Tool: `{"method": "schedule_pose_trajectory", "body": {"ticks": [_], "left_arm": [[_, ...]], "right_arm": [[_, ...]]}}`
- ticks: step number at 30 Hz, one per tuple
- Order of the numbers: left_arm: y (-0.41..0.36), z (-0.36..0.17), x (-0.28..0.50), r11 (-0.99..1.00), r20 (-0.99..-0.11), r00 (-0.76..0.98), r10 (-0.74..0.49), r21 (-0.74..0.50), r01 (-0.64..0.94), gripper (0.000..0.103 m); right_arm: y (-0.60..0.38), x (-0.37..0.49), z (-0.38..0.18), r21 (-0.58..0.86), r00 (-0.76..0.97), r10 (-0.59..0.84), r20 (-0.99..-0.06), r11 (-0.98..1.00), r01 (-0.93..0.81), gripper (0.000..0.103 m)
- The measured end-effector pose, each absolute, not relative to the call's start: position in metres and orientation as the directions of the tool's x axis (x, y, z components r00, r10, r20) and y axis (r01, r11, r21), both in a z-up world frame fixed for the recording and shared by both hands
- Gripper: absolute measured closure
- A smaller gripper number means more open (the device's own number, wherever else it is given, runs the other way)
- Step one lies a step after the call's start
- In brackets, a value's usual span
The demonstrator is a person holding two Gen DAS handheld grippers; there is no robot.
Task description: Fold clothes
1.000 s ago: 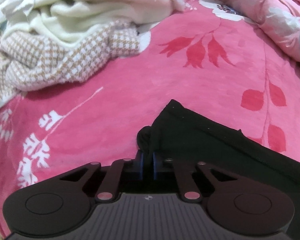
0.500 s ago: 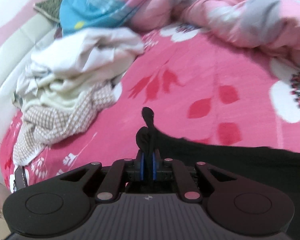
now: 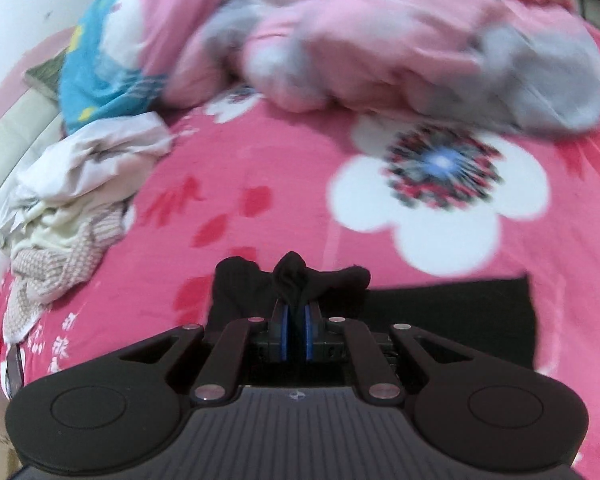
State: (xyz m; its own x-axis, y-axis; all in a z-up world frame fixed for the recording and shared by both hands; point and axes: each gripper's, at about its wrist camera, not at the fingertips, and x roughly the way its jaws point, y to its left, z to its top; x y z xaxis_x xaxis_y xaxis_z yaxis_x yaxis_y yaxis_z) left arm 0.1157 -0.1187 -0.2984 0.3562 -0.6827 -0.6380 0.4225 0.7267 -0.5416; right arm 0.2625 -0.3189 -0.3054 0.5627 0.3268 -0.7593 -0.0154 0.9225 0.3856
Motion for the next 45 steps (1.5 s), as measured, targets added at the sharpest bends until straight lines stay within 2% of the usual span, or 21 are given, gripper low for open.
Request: {"method": "schedule_pose_trajectory", "body": {"ticks": [5, 11, 13, 19, 23, 26, 28, 29, 30, 36, 40, 41, 42, 43, 45], "left_arm": [[-0.155, -0.306, 0.116, 0.738, -0.657, 0.348, -0.669, -0.529, 0.419, 0.098], [-0.185, -0.313, 0.118, 0.744, -0.676, 0.333, -0.658, -0.512, 0.43, 0.098], [-0.192, -0.316, 0.12, 0.748, -0.682, 0.332, -0.652, -0.508, 0.427, 0.098], [-0.21, -0.319, 0.117, 0.752, -0.691, 0.324, -0.646, -0.503, 0.427, 0.098], [-0.219, -0.326, 0.122, 0.759, -0.709, 0.313, -0.632, -0.485, 0.434, 0.098], [-0.215, -0.325, 0.121, 0.762, -0.718, 0.305, -0.625, -0.478, 0.437, 0.098], [-0.211, -0.323, 0.12, 0.763, -0.723, 0.301, -0.621, -0.472, 0.441, 0.098], [-0.209, -0.322, 0.118, 0.762, -0.724, 0.299, -0.621, -0.47, 0.444, 0.098], [-0.208, -0.321, 0.117, 0.761, -0.724, 0.297, -0.622, -0.471, 0.445, 0.098], [-0.201, -0.318, 0.114, 0.764, -0.723, 0.301, -0.622, -0.475, 0.438, 0.098], [-0.199, -0.32, 0.114, 0.771, -0.723, 0.308, -0.618, -0.481, 0.417, 0.098], [-0.198, -0.321, 0.114, 0.773, -0.723, 0.31, -0.617, -0.482, 0.413, 0.098], [-0.198, -0.321, 0.114, 0.774, -0.724, 0.311, -0.616, -0.484, 0.408, 0.098], [-0.198, -0.322, 0.114, 0.776, -0.724, 0.313, -0.615, -0.485, 0.404, 0.098], [-0.199, -0.322, 0.113, 0.78, -0.727, 0.314, -0.611, -0.482, 0.399, 0.098]], "right_arm": [[-0.36, 0.257, -0.319, 0.441, 0.566, 0.361, -0.741, 0.898, 0.004, 0.096], [-0.391, 0.254, -0.323, 0.421, 0.58, 0.359, -0.731, 0.907, -0.03, 0.096], [-0.4, 0.252, -0.325, 0.405, 0.582, 0.348, -0.735, 0.913, -0.035, 0.1], [-0.436, 0.247, -0.334, 0.42, 0.577, 0.338, -0.743, 0.908, 0.009, 0.1], [-0.454, 0.242, -0.342, 0.52, 0.542, 0.421, -0.728, 0.853, 0.037, 0.098], [-0.463, 0.241, -0.352, 0.617, 0.517, 0.499, -0.696, 0.784, 0.074, 0.094], [-0.466, 0.243, -0.361, 0.673, 0.501, 0.549, -0.67, 0.734, 0.096, 0.085], [-0.465, 0.245, -0.366, 0.692, 0.492, 0.567, -0.66, 0.715, 0.104, 0.074], [-0.464, 0.247, -0.37, 0.704, 0.488, 0.579, -0.653, 0.702, 0.109, 0.067], [-0.457, 0.267, -0.39, 0.737, 0.487, 0.604, -0.632, 0.663, 0.134, 0.065], [-0.447, 0.28, -0.399, 0.751, 0.474, 0.624, -0.621, 0.647, 0.132, 0.065], [-0.445, 0.283, -0.402, 0.755, 0.474, 0.628, -0.617, 0.642, 0.133, 0.071], [-0.444, 0.285, -0.404, 0.754, 0.476, 0.625, -0.618, 0.643, 0.133, 0.085], [-0.442, 0.286, -0.405, 0.746, 0.478, 0.617, -0.625, 0.652, 0.133, 0.092], [-0.44, 0.285, -0.401, 0.741, 0.497, 0.606, -0.621, 0.661, 0.121, 0.096]]}}
